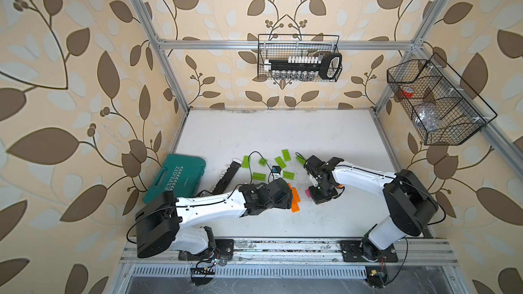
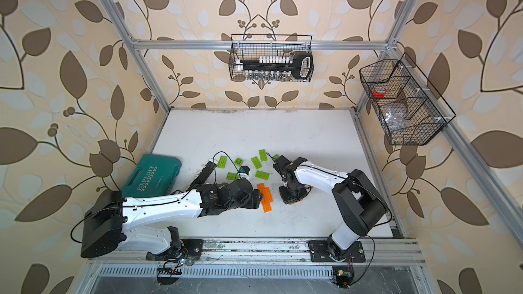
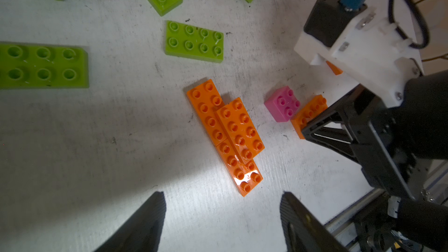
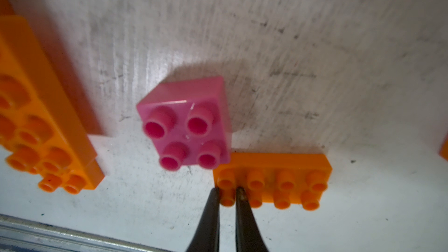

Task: Assemble a small pinwheel with lego
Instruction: Pick up the lego brick from the center of the board.

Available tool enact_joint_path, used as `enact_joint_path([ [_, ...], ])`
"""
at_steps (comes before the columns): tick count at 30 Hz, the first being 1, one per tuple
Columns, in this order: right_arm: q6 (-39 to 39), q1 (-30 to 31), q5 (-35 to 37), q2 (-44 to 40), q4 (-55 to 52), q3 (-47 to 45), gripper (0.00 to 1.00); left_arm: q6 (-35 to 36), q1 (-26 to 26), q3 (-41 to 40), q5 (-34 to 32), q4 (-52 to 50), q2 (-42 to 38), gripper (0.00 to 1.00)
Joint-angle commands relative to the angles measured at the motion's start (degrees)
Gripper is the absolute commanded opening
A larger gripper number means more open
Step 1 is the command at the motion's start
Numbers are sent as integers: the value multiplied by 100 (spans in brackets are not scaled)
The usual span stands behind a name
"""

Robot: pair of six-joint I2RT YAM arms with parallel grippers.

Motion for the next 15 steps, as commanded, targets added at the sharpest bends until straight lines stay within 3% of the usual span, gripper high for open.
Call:
enact_joint_path([
  [1, 36, 42, 224, 177, -91, 51, 11, -14, -36, 145, -143, -6, -57, 77],
  [8, 253, 221, 687, 219, -253, 96, 9, -66, -39, 128, -205, -82, -82, 77],
  [15, 391, 206, 690, -110, -319, 93, 6, -59, -38, 116, -249, -65, -85, 77],
])
